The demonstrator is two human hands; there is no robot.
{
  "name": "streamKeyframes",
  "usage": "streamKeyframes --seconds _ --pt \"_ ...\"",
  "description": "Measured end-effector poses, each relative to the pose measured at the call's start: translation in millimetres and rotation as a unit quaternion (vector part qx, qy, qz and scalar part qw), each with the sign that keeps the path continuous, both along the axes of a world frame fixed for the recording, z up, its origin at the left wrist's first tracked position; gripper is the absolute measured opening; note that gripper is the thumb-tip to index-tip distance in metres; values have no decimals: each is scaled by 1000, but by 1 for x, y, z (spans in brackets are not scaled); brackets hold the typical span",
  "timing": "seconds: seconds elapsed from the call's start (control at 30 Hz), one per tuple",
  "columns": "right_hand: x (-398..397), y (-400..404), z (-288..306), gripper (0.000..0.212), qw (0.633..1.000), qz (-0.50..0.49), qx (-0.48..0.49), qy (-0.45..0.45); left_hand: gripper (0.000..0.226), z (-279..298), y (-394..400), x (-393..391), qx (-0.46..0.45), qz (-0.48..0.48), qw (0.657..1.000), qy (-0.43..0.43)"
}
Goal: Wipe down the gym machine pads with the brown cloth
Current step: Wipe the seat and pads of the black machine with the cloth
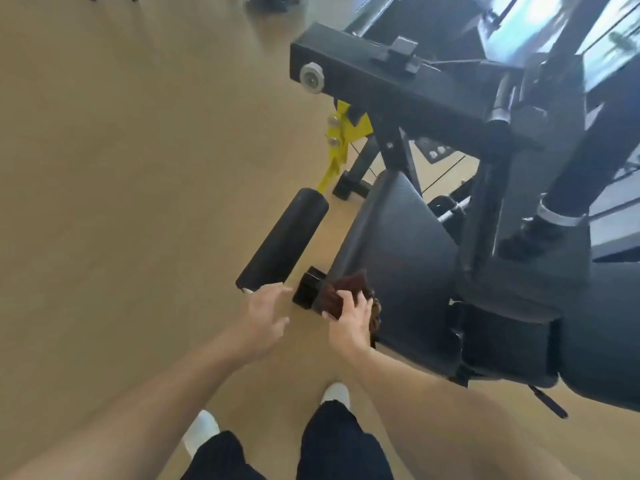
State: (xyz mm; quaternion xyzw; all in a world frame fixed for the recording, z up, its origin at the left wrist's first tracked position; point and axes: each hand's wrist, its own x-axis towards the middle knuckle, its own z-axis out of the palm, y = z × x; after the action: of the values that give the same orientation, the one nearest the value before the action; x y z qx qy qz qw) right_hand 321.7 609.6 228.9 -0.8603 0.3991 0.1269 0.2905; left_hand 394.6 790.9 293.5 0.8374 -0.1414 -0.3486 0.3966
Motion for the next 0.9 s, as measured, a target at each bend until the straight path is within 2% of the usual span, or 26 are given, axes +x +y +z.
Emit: streamKeyframes --seconds 0.13,0.2,0.27,0.37,0.47,0.6,0.73,0.8,0.9 --pt "24 -20 -20 33 979 184 -80 23 53 -25 -22 23 -36 -28 999 28" --pt "51 -39 -25 33 968 228 -99 9 53 -34 -41 33 -57 -32 997 45" --pt "93 -73 -30 33 973 195 -124 -9 52 -42 -59 43 -67 -30 996 50" --pt "164 -135 -35 34 984 92 -154 -21 51 -52 -79 63 -68 -27 996 56" --pt "204 -156 -55 34 973 0 -225 -58 50 -65 -94 84 -78 -33 995 52" --pt "245 -185 -65 41 951 56 -302 -34 46 -71 -106 107 -85 -57 994 40" --pt "299 -257 -39 44 965 74 -244 56 38 -88 -91 117 -91 -50 994 44" --pt "302 -257 -41 44 954 84 -269 102 44 -103 -78 109 -70 -44 995 55" --pt "287 -220 -49 48 926 134 -308 171 47 -110 -62 80 -35 -61 991 115"
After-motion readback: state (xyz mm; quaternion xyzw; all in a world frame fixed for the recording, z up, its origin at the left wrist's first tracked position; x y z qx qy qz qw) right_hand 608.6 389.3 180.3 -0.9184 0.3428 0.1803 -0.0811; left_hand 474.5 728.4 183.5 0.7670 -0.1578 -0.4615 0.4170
